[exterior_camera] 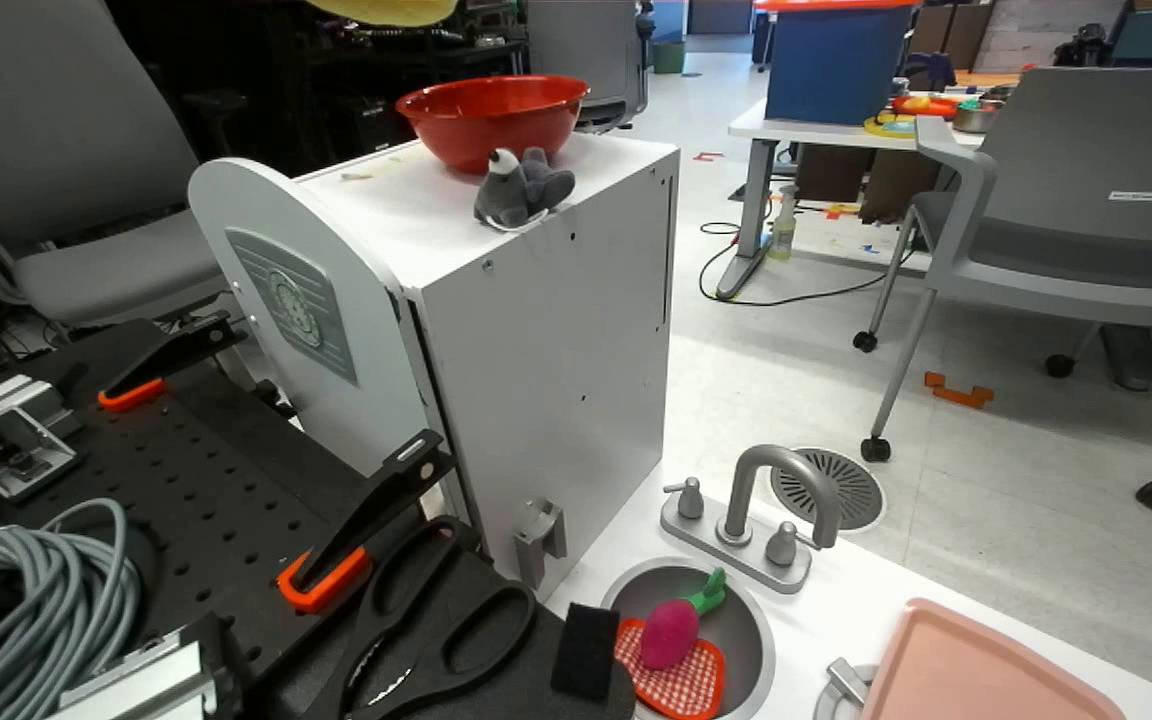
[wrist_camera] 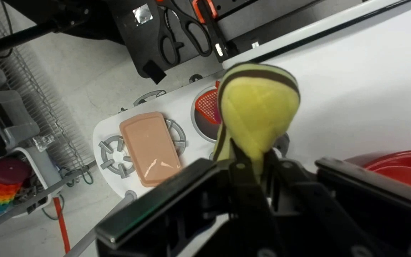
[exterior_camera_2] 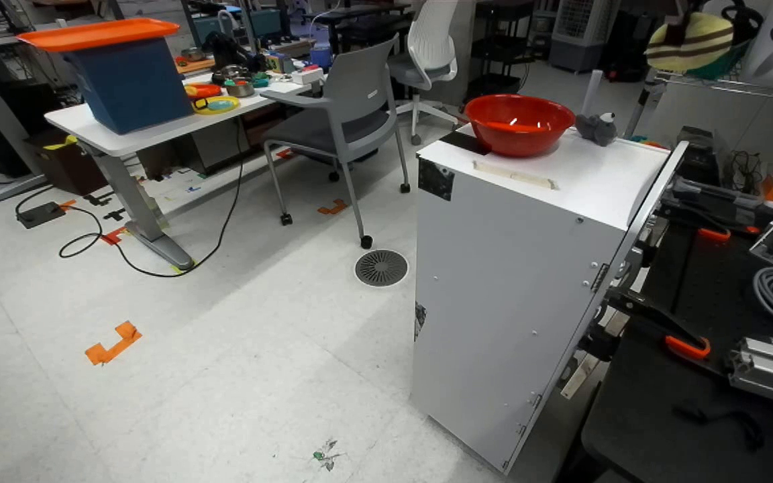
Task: Put the yellow object inside the red bowl
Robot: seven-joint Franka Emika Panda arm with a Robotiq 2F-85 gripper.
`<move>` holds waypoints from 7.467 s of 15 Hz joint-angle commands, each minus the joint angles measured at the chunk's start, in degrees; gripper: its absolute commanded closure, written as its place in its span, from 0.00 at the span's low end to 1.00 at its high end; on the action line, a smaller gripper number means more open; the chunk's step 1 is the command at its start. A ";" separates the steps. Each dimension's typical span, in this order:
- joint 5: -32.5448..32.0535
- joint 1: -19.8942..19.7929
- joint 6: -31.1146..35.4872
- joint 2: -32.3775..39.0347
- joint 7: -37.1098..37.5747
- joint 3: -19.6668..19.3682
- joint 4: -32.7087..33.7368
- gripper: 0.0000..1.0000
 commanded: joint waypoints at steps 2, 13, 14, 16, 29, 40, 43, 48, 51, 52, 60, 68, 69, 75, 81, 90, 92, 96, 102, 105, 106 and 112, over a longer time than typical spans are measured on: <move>-4.04 3.37 -4.48 10.38 -2.75 -0.23 10.45 0.97; -7.13 10.23 1.53 17.26 -2.69 -0.94 16.74 0.64; -6.99 10.26 1.92 17.32 -2.82 -1.01 16.80 0.62; -6.76 10.20 2.31 17.33 -3.43 -1.13 16.74 0.48; -6.97 10.19 3.89 16.13 -3.16 -1.69 15.25 0.00; -8.23 11.03 14.31 8.15 2.52 -1.23 4.83 0.00; -1.29 9.92 17.43 6.58 -0.34 -1.39 2.04 0.00; 11.37 8.57 16.51 5.53 -4.28 -2.18 -0.32 0.00; 13.60 8.09 16.20 5.10 -4.04 -2.28 -1.11 0.00; 13.58 8.08 16.02 4.89 -3.72 -2.18 -1.35 0.00; 9.63 8.92 14.03 3.97 -0.73 -0.79 -2.18 0.00; 3.80 9.58 13.92 0.79 8.51 2.17 -5.77 0.00; 3.06 9.51 14.72 0.36 8.33 2.43 -6.34 0.00; 3.37 9.15 14.60 1.59 6.85 2.55 -5.65 0.00; 3.36 9.15 14.60 1.59 6.85 2.55 -5.70 0.00; 3.36 9.15 14.60 1.59 6.85 2.55 -5.71 0.00; 3.36 9.15 14.60 1.59 6.85 2.55 -5.71 0.00; 3.36 9.15 14.60 1.59 6.85 2.55 -5.71 0.00; 3.36 9.15 14.60 1.59 6.85 2.55 -5.71 0.00; 3.36 9.15 14.60 1.59 6.85 2.55 -5.71 0.00; 3.36 9.15 14.60 1.59 6.85 2.55 -5.71 0.00; 3.36 9.15 14.61 1.59 6.85 2.55 -5.71 0.00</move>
